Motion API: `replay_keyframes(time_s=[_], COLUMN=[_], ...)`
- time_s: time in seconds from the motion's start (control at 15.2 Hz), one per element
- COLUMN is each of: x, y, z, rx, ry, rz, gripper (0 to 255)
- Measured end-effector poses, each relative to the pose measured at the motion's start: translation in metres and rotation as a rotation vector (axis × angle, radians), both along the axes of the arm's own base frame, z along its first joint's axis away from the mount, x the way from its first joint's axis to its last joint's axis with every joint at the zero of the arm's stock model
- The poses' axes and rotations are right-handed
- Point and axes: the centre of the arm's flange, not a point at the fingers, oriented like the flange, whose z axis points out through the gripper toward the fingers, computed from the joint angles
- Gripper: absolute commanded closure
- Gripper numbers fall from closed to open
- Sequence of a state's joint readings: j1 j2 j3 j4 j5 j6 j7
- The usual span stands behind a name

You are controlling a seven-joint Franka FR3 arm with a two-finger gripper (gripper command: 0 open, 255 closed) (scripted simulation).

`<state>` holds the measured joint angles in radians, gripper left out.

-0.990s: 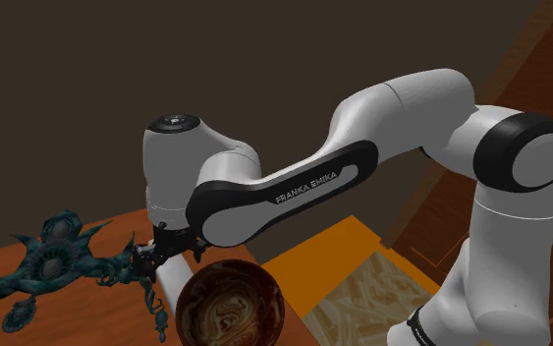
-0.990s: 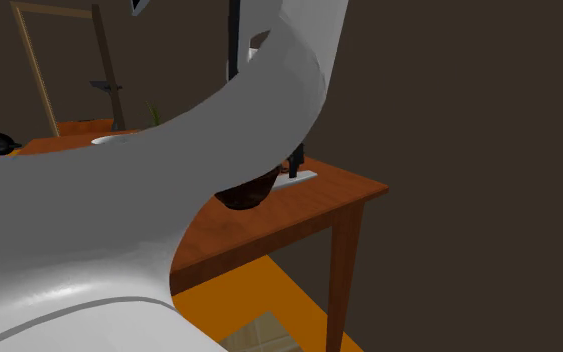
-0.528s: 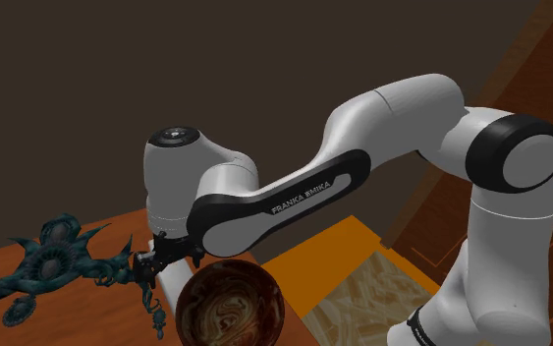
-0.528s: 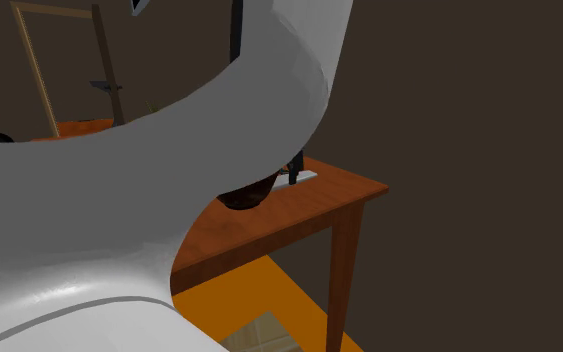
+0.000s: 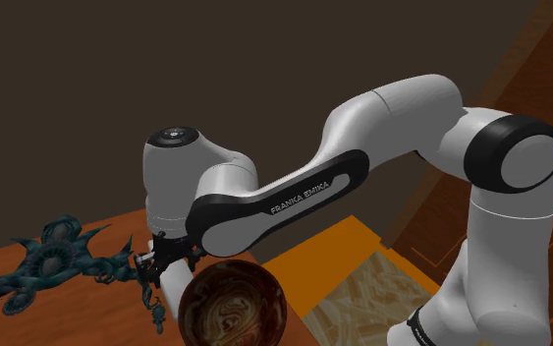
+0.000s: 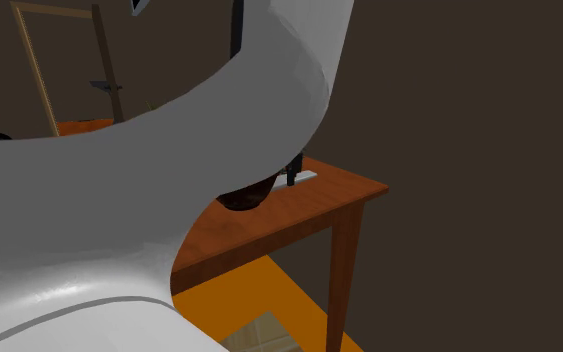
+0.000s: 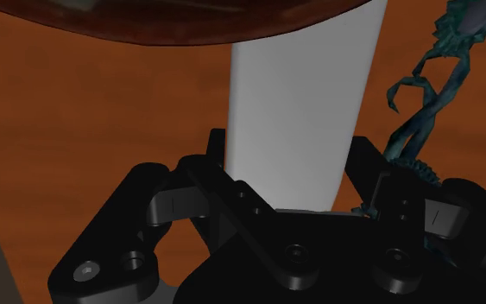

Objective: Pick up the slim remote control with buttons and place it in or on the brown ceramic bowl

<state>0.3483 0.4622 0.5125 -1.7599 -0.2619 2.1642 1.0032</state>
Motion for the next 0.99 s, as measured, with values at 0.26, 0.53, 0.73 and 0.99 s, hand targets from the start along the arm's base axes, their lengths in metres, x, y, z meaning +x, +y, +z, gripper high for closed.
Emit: replay_keyframes(time_s=[0.26, 0.53, 0.73, 0.99], x=[0.0, 0.0, -0.001, -0.001], y=[0.0, -0.001, -0.001, -0.003], z=[0.0, 0.004, 0.017, 0.038], rx=[0.0, -0.002, -0.003, -0.003], ry=[0.001, 0.004, 0.005, 0.005], rz=[0.0, 0.0, 0.0, 0.0], gripper=[255, 255, 255, 255])
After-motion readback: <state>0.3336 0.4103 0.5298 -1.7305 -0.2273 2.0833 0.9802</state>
